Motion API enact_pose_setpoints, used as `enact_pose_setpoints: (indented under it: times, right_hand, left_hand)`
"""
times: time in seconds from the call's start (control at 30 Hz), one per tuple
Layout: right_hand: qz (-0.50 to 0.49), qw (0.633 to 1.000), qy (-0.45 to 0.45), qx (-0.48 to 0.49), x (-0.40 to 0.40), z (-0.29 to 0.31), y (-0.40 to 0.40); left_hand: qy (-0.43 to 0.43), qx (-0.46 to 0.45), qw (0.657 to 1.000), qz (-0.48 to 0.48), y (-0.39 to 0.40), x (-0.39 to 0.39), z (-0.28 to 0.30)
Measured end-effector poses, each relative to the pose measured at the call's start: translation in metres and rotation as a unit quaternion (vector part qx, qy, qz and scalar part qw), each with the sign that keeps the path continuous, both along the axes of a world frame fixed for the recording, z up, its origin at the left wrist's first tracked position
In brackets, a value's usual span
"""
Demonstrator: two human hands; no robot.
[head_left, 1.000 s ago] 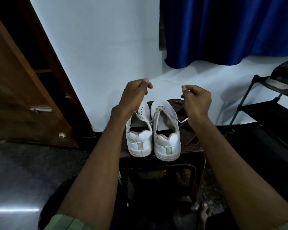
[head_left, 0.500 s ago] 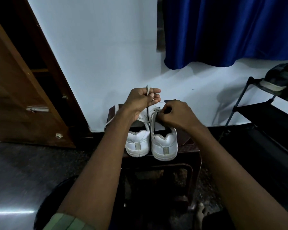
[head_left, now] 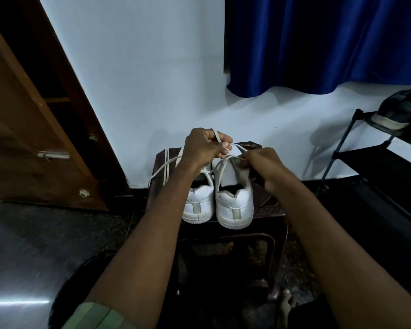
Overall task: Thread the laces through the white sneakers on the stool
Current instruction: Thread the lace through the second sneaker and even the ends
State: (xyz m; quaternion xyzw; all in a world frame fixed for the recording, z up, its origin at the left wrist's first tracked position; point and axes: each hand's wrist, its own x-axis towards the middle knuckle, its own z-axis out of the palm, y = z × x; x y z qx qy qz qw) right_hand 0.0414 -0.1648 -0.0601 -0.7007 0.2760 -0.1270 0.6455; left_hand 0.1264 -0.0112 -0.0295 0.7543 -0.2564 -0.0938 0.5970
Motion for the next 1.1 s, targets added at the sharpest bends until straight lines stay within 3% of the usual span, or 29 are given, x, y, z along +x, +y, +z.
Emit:
enact_pose_setpoints:
  times: [0.1,0.33,0.83,1.0,1.1]
  right_hand:
    - [0.027,0.993,0.037,0.107,0.005,-0.007,-0.013]
    - [0.092,0.98,0.036,0.174,0.008,-0.01,-0.021]
    - [0.097,0.98,0.027,0.173,0.001,-0.006,-0.019]
    - [0.053,0.976,0.008,0.213,-0.002,-0.004,-0.022]
    - [0.062,0.985,0.012,0.158,-0.004,-0.006,-0.016]
  left_hand:
    - [-0.027,0.045,0.999,-0.011,-0.003,-0.002,0.0]
    - [-0.145,0.136,0.979,0.039,-0.01,-0.008,-0.001]
    - [-0.271,0.262,0.924,0.066,-0.026,-0.027,0.007]
    - [-0.229,0.25,0.937,0.082,-0.027,-0.025,0.002]
    - [-0.21,0.227,0.947,0.086,-0.027,-0.024,-0.001]
